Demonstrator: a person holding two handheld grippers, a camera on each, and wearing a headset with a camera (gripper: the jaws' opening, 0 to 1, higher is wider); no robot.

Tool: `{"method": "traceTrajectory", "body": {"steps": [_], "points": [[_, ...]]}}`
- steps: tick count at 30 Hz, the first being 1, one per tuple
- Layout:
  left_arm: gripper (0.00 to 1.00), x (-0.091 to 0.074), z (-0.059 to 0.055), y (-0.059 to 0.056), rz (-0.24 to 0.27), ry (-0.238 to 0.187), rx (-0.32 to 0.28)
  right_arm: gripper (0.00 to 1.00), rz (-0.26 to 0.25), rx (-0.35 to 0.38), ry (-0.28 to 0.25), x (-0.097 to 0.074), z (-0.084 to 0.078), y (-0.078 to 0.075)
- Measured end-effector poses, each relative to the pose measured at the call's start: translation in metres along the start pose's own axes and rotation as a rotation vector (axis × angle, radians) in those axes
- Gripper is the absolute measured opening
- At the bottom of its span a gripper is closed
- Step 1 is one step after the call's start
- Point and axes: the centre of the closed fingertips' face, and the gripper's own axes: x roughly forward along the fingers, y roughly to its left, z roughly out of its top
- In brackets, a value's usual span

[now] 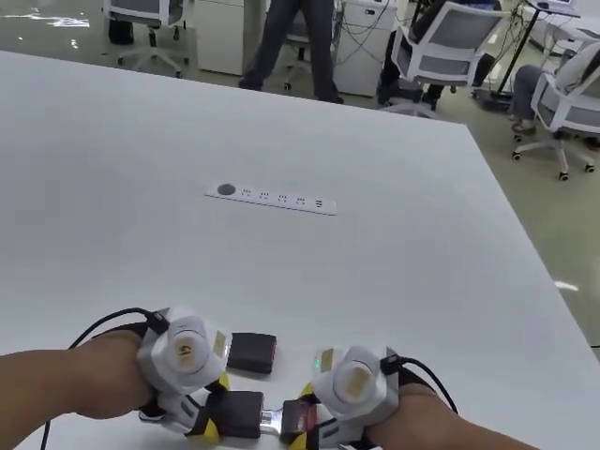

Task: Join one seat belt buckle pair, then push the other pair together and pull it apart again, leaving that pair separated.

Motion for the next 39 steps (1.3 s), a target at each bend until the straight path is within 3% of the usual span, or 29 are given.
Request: {"method": "traceTrajectory", "body": {"steps": [15, 19, 20, 21, 28, 31, 35, 39], "points": [[0.32, 0.001, 0.003, -0.001, -0.015, -0.002, 0.027, 0.32, 0.022, 0.03, -0.024, 0.006, 0.009, 0.002], [0.31, 0.001, 0.002, 0.0, -0.014, 0.003, 0.028, 0.32, 0.018, 0.032, -0.03, 0.013, 0.016, 0.0], [0.31, 0.001, 0.001, 0.0, -0.012, 0.005, 0.028, 0.32, -0.005, 0.057, -0.022, 0.01, 0.014, -0.003], [0.31, 0.001, 0.001, 0.001, -0.012, 0.001, 0.026, 0.32, 0.013, 0.038, -0.028, 0.009, 0.015, 0.001], [0.32, 0.0, 0.003, 0.001, -0.013, 0.01, 0.026, 0.32, 0.01, 0.042, -0.033, 0.007, 0.016, 0.003], [0.31, 0.0, 0.001, 0.001, -0.014, 0.023, 0.04, 0.32, 0.011, -0.015, -0.025, 0.005, 0.013, 0.002], [0.31, 0.0, 0.001, 0.003, -0.01, -0.005, 0.022, 0.31, 0.006, 0.007, -0.035, 0.006, 0.013, 0.001], [0.31, 0.0, 0.002, 0.003, -0.006, 0.0, 0.015, 0.31, -0.001, 0.011, -0.036, 0.008, 0.012, 0.0]]}}
